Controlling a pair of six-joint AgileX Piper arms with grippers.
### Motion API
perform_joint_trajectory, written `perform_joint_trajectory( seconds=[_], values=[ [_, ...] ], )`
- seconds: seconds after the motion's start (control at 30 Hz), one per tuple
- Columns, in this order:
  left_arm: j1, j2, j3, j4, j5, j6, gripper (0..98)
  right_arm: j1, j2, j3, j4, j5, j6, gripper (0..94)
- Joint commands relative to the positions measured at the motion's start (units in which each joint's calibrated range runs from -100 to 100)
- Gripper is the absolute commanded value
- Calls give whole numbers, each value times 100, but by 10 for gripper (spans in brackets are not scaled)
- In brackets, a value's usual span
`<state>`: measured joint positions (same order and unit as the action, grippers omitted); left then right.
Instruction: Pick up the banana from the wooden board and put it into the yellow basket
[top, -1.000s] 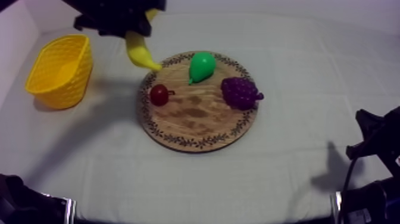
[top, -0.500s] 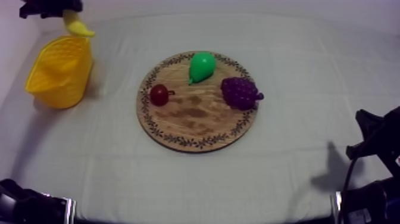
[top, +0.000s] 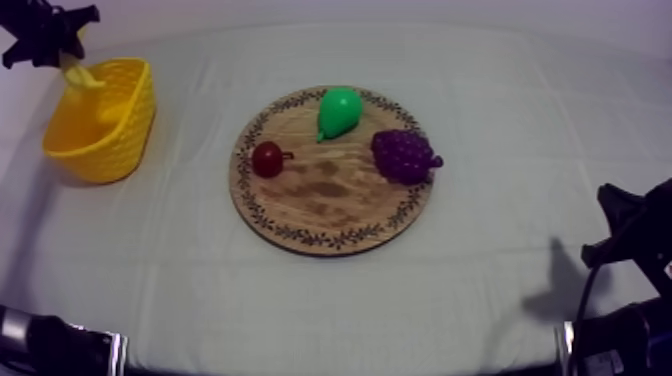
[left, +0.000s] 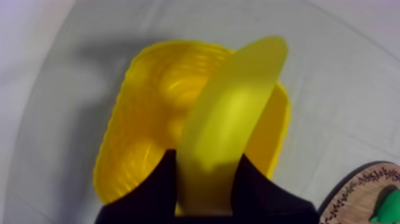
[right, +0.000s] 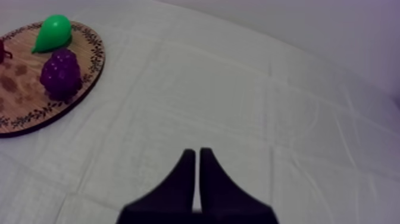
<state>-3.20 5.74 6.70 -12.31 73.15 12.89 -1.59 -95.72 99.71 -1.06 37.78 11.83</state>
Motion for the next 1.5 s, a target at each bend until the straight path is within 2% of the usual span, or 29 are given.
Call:
perform_joint_trajectory(
  seconds=[0.0,0.23,0.4,0.47,0.63,0.77,0.9,1.13,1.27,1.47],
  values=[
    [-63,210,50,4,-162,-9,158,-2,-3,-5,1,-3,2,6],
    [-222,573,258,23,-663,-108,206,-2,-3,-5,1,-3,2,6],
    [-269,648,303,29,-797,-159,293,-2,-3,-5,1,-3,2,6],
    [-277,660,313,31,-817,-181,352,-2,-3,-5,1,-3,2,6],
    [-289,634,420,50,-892,-268,637,-2,-3,-5,1,-3,2,6],
    [-284,454,589,81,-1033,-323,717,-2,-3,-5,1,-3,2,6],
    [-272,-33,897,101,-1264,-376,691,-2,-3,-5,1,-3,2,6],
    [-86,-1337,1299,113,-1412,-576,575,-2,-3,-5,1,-3,2,6],
    [180,-2157,1482,94,-1257,-631,479,-2,-3,-5,1,-3,0,6],
    [508,-3540,1915,164,-1025,-514,343,-2,-3,-5,1,-3,2,6]
  ],
)
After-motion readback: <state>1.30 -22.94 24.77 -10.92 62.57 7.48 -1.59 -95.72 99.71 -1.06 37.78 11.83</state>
